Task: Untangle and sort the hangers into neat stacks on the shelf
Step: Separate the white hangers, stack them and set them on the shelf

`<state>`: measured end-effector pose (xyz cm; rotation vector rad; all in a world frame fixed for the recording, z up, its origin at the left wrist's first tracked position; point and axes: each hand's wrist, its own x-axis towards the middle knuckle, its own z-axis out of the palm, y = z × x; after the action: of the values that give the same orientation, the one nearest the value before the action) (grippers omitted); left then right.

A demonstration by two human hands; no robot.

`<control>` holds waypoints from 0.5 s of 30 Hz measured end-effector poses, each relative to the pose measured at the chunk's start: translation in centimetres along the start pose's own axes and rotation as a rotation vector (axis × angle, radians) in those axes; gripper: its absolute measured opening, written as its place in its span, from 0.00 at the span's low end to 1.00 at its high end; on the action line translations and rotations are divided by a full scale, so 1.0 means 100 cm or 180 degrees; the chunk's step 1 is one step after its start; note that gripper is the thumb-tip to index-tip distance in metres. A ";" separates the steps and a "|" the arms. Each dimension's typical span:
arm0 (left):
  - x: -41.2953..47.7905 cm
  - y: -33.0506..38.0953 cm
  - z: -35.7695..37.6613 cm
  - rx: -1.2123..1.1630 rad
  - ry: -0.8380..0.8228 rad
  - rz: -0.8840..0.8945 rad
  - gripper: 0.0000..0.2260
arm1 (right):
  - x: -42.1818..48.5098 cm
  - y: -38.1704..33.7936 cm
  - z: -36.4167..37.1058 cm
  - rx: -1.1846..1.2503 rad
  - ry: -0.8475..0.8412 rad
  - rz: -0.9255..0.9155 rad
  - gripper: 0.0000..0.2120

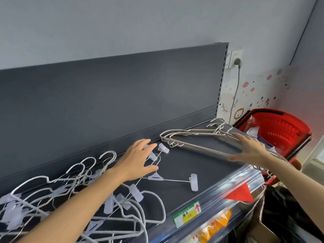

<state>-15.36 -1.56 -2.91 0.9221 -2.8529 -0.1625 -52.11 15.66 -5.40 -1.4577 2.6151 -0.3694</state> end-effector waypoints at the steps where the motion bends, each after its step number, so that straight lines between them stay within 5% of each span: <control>1: 0.001 0.002 0.002 -0.0022 -0.0003 0.0008 0.35 | 0.002 0.002 0.000 -0.0024 -0.0004 -0.0006 0.50; 15: 0.006 0.000 0.011 -0.0109 -0.0011 -0.0030 0.35 | 0.015 0.006 0.016 -0.0161 -0.0236 -0.0158 0.46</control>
<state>-16.01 -1.86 -3.91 0.9296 -2.8399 -0.2136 -53.04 14.49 -7.09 -1.5237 2.5523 -0.2511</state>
